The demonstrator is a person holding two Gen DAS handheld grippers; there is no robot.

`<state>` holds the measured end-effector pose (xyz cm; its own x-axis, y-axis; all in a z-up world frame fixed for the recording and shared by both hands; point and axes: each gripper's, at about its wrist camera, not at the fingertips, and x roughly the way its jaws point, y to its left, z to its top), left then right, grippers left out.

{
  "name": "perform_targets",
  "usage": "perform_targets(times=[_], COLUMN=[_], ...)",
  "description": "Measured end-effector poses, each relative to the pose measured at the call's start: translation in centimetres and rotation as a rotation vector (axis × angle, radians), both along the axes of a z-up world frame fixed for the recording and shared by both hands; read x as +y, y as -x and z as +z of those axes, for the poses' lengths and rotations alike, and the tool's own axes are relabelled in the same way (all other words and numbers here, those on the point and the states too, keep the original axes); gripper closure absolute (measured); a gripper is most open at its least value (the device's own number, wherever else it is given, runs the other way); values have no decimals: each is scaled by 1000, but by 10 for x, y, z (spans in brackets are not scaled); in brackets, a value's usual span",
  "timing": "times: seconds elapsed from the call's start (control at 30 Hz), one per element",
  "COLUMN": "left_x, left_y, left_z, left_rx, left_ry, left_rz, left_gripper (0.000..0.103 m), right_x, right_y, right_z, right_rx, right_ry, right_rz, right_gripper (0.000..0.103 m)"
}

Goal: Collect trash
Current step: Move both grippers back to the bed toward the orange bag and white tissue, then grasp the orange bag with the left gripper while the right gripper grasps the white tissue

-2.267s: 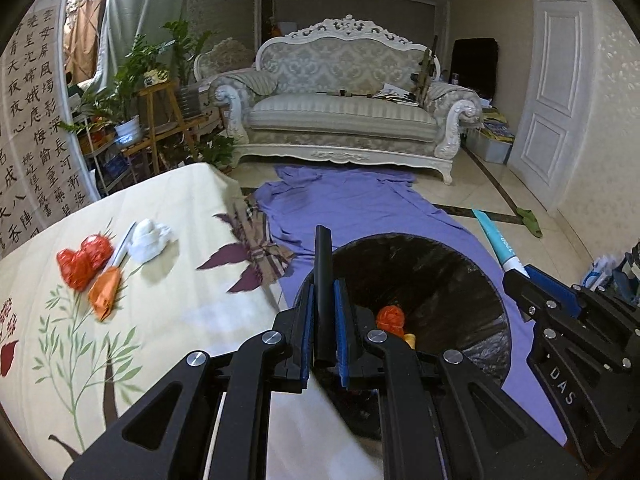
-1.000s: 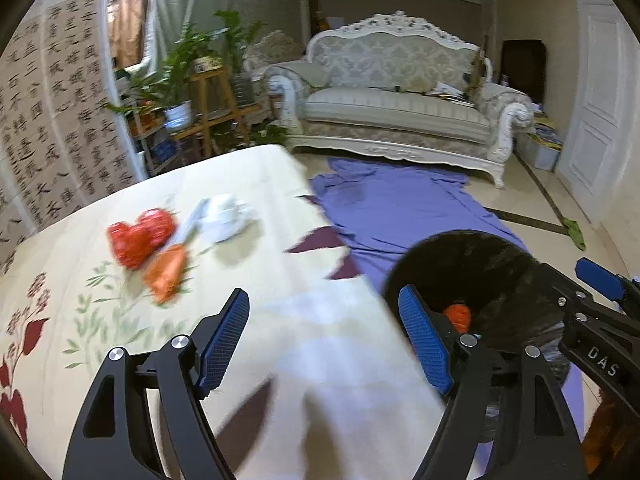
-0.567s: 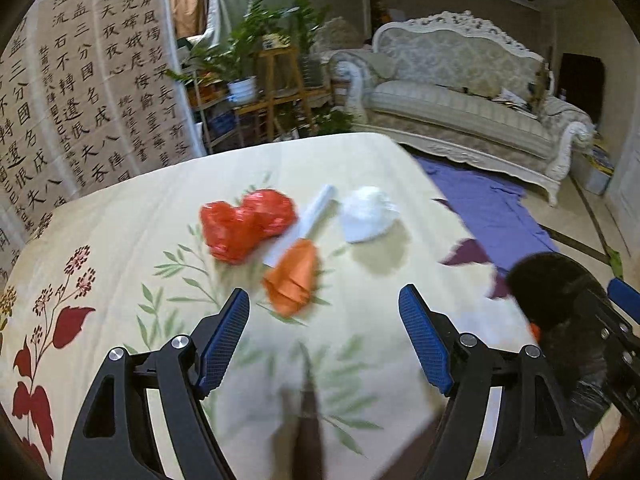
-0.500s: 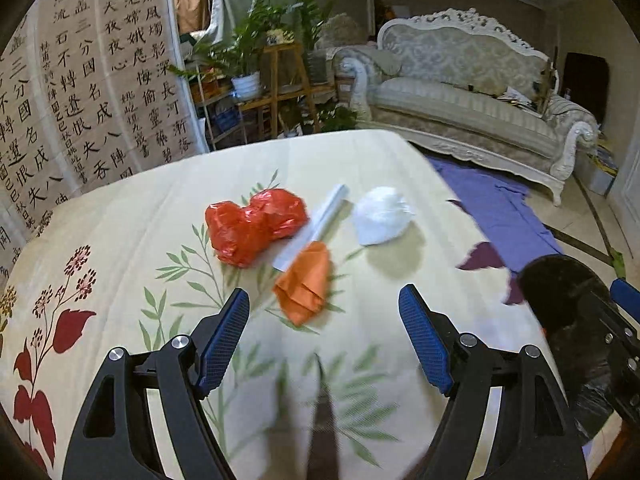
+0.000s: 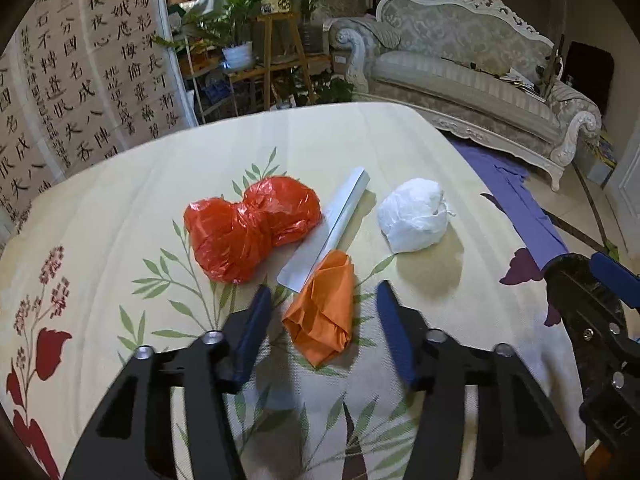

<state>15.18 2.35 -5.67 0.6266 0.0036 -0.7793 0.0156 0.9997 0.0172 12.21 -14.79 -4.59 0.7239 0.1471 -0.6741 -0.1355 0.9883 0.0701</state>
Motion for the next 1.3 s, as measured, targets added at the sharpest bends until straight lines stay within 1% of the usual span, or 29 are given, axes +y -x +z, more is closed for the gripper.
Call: perform_targets(times=[0.03, 0.13, 0.27, 0.47, 0.67, 0.9, 1.1, 1.13, 1.17, 1.2, 1.23, 1.27, 1.3], left_x=[2, 4, 6, 16, 38, 64, 85, 87, 90, 92, 93, 95, 95], left_y=[-1, -1, 2, 10, 22, 28, 27, 27, 26, 25, 25, 24, 23], left_z=[1, 2, 3, 9, 14, 15, 10, 9, 8, 8, 7, 7, 6], left_rx=[-2, -7, -10, -22, -33, -43, -55, -53, -46, -44, -41, -36, -30], left_ry=[3, 3, 32, 48, 61, 38, 0, -3, 13, 21, 22, 25, 28], left_rz=[3, 4, 1, 7, 44, 101, 160, 169, 174, 180, 185, 189, 193], left_gripper=[58, 68, 68, 68, 68, 68, 68, 68, 68, 68, 68, 68, 68], right_x=[2, 7, 14, 30, 53, 74, 85, 86, 88, 89, 91, 93, 94], right_y=[-2, -6, -12, -22, -33, -53, -69, -69, -70, -71, -71, -73, -73], right_z=[0, -1, -2, 0, 1, -1, -7, -7, -8, -9, -10, -12, -13], right_rx=[1, 6, 11, 14, 14, 23, 60, 61, 66, 71, 78, 90, 96], right_ry=[1, 6, 9, 11, 12, 30, 35, 41, 49, 52, 54, 61, 65], right_rz=[6, 20, 37, 67, 108, 134, 138, 139, 139, 140, 143, 149, 148], right_gripper=[39, 39, 39, 39, 38, 37, 37, 37, 38, 41, 49, 54, 64])
